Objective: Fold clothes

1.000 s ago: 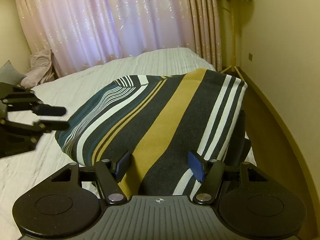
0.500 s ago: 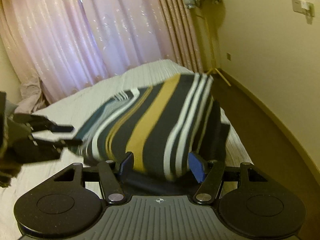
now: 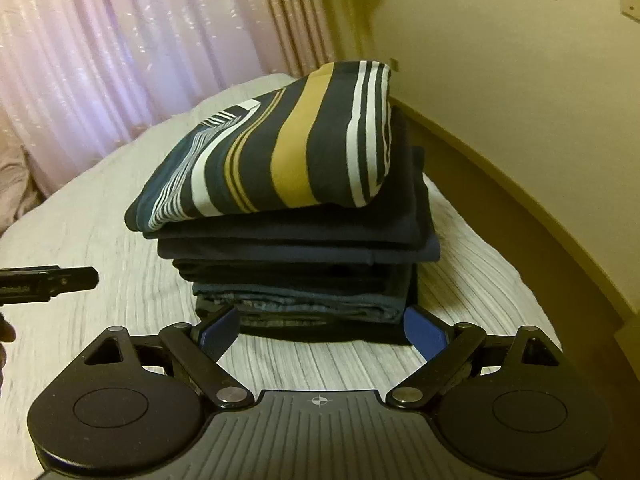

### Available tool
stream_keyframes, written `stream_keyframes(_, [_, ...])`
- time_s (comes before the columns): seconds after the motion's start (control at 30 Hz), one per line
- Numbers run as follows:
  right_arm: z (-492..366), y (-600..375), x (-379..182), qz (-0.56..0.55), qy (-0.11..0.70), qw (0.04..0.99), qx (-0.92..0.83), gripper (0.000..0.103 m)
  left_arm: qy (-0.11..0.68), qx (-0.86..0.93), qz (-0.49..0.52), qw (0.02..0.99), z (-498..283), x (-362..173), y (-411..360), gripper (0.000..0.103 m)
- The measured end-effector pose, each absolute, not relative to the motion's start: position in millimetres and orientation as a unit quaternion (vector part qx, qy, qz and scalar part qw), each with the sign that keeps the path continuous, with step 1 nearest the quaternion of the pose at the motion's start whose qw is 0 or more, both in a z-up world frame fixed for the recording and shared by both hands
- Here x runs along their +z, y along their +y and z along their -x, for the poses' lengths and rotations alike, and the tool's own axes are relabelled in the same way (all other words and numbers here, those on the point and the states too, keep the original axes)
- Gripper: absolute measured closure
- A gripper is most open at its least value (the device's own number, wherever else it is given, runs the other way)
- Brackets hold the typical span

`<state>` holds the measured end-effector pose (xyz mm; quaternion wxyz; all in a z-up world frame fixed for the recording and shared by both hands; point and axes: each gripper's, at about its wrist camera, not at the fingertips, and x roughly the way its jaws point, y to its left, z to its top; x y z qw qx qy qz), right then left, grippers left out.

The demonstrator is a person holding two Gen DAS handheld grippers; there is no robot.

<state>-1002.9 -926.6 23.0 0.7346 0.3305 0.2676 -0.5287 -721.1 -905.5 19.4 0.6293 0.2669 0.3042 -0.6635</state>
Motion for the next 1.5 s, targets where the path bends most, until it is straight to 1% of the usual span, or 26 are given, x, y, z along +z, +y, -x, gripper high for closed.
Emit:
stream_keyframes(0.1, [992,-910,33,-0.332,0.260,0.723,-0.547,0.011,0.277,-0.680,-0.269,0.623,721,28,-887,0.004])
stream_keyframes(0.2, [980,-888,44,-0.324,0.251,0.721,-0.559,0.011,0.267,-0.695,-0.257,0.617,717,36,-865,0.004])
stream_keyframes(0.4, [965,-838,54,-0.321,0.230,0.705,-0.589,0.011,0.223,-0.737,-0.272,0.578,717,43,-827,0.005])
stream_keyframes(0.57, [961,-811,53,-0.341,0.226,0.690,-0.598,0.011,0.237,-0.728,-0.285,0.577,717,43,-816,0.005])
stream_keyframes(0.77, [963,-817,57,-0.332,0.239,0.698,-0.588,0.011,0.277,-0.709,-0.274,0.587,721,42,-820,0.005])
stream_keyframes(1.07, [970,-838,63,-0.311,0.263,0.725,-0.556,0.011,0.284,-0.676,-0.288,0.616,744,45,-827,0.005])
stream_keyframes(1.5, [984,-839,54,-0.331,0.261,0.727,-0.542,0.011,0.293,-0.666,-0.291,0.621,759,40,-827,0.005])
